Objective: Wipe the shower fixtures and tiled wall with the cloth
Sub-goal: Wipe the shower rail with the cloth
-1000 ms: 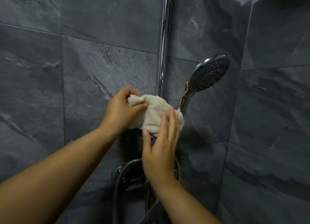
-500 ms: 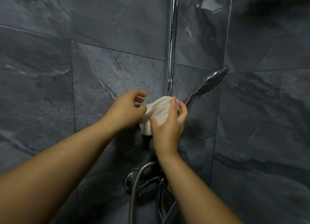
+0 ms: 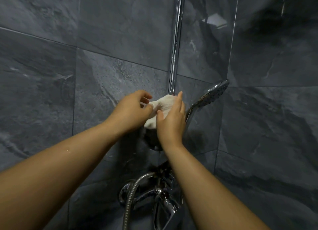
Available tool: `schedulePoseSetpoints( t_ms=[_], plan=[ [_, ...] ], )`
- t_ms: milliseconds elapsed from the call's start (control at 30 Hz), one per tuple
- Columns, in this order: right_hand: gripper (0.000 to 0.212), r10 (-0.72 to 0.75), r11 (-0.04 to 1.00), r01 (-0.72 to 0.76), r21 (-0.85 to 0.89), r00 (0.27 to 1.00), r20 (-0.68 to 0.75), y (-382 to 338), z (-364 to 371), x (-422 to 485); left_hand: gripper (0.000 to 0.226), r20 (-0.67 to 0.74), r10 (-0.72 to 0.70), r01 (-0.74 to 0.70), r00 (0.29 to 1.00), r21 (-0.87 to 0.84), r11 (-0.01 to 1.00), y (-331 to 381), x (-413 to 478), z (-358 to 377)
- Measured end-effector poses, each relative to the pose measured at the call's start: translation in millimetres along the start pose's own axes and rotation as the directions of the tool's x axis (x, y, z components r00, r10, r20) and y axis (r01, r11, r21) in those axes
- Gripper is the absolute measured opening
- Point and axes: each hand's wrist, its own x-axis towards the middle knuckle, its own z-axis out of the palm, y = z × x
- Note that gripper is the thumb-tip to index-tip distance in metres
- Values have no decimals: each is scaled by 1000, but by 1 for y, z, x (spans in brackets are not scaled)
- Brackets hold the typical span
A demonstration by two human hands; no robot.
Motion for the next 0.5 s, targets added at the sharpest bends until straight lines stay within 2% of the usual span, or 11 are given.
schedulePoseSetpoints(
  t_ms=[167,333,500],
  plan=[
    [81,77,992,-82,95,995,60,13,3,-21,26,34,11,-13,999,63,998,-6,-3,16],
    [78,119,991,-120,61,993,29,6,2,3,26,-5,13,-12,1000,74,997,-4,-1,11],
    [66,61,998,-61,-9,996,69,-9,-7,43,33,-56,103,-85,993,257,963,5,22,-7]
  ],
)
